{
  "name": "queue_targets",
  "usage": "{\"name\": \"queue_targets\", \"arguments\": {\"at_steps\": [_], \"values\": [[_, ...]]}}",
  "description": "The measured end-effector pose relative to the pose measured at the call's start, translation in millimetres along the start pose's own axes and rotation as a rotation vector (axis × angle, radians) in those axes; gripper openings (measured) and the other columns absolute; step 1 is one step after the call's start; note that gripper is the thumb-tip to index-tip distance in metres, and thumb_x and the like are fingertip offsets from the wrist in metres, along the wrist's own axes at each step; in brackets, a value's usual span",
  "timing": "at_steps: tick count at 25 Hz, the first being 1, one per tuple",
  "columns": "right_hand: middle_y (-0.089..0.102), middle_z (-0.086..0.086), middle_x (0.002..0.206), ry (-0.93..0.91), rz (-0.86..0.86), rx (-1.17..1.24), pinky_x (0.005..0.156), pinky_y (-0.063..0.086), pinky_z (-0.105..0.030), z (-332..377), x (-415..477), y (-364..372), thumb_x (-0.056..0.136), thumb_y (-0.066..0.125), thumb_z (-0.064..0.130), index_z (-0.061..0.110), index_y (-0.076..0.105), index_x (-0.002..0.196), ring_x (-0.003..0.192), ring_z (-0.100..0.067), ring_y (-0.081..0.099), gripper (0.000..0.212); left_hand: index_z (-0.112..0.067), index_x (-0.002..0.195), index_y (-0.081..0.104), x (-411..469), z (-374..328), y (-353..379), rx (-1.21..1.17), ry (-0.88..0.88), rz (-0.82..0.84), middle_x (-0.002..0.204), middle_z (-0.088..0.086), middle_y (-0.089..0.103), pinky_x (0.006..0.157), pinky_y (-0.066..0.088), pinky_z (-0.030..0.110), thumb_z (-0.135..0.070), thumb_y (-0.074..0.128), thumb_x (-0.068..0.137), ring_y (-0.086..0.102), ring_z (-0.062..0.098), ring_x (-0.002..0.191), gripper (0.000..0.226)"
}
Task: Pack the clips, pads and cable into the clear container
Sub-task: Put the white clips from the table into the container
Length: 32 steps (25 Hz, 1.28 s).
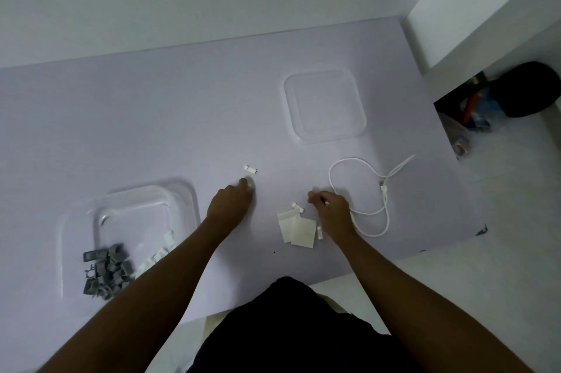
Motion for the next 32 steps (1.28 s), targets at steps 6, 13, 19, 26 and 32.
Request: {"name": "queue_targets", "arguments": {"at_steps": [6, 13, 19, 26, 32], "values": [[0.075, -0.001, 0.084, -0.073, 0.085, -0.159, 0.071, 0.051, -0.029, 8, -8, 23, 0.079, 0.079, 0.033, 0.015, 0.073, 0.087, 0.076, -0.013, 0.068, 0.020, -0.011, 0.074, 0.044, 2, 10, -2, -0.521, -0.225, -0.012, 0.064, 0.006, 0.051, 0.054, 0.032, 0.031, -0.021, 0.046, 0.097, 0.046, 0.023, 0.058, 0.025], [0.070, -0.003, 0.088, -0.102, 0.118, -0.330, 0.069, 0.046, -0.027, 15, -7, 42, 0.086, 0.072, 0.028, 0.013, 0.068, 0.092, 0.079, -0.019, 0.064, 0.016, -0.013, 0.068, 0.042, -18, 41, 12, -1.389, -0.640, 0.093, 0.053, 0.004, 0.028, 0.048, 0.016, 0.028, -0.005, 0.046, 0.083, 0.022, 0.017, 0.043, 0.018], [0.060, 0.004, 0.063, 0.145, 0.082, 0.208, 0.057, 0.044, -0.024, 16, -2, 39, 0.084, 0.076, 0.021, 0.012, 0.069, 0.078, 0.055, -0.009, 0.053, 0.013, -0.005, 0.073, 0.056, -42, 75, 6, -1.498, -0.728, 0.058, 0.063, 0.012, 0.055, 0.037, 0.019, 0.017, -0.006, 0.043, 0.083, 0.027, 0.012, 0.037, 0.016], [0.033, 0.006, 0.059, 0.564, 0.619, 1.351, 0.039, 0.021, -0.020, 56, -29, 83, 0.076, 0.074, 0.026, 0.017, 0.055, 0.076, 0.049, -0.007, 0.022, 0.021, -0.015, 0.054, 0.052, -40, 90, -20, -0.834, -0.499, -0.020, 0.055, 0.003, 0.055, 0.055, 0.036, 0.028, -0.045, 0.045, 0.099, 0.051, 0.022, 0.052, 0.055], [0.041, 0.001, 0.060, 0.515, 0.571, 1.317, 0.035, 0.019, -0.020, 75, -30, 63, 0.090, 0.049, 0.033, 0.012, 0.056, 0.068, 0.044, -0.009, 0.032, 0.032, -0.013, 0.108, 0.050, -27, 44, -8, -0.117, -0.118, 0.102, 0.094, 0.014, 0.067, 0.067, 0.047, 0.039, -0.057, 0.042, 0.096, 0.064, 0.036, 0.086, 0.046]]}}
Point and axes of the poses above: each hand's wrist, its own x-axis towards the middle knuckle, its own y-axis out of the palm, z = x × y, the point moved 10 cm from there along x, towards the middle knuckle
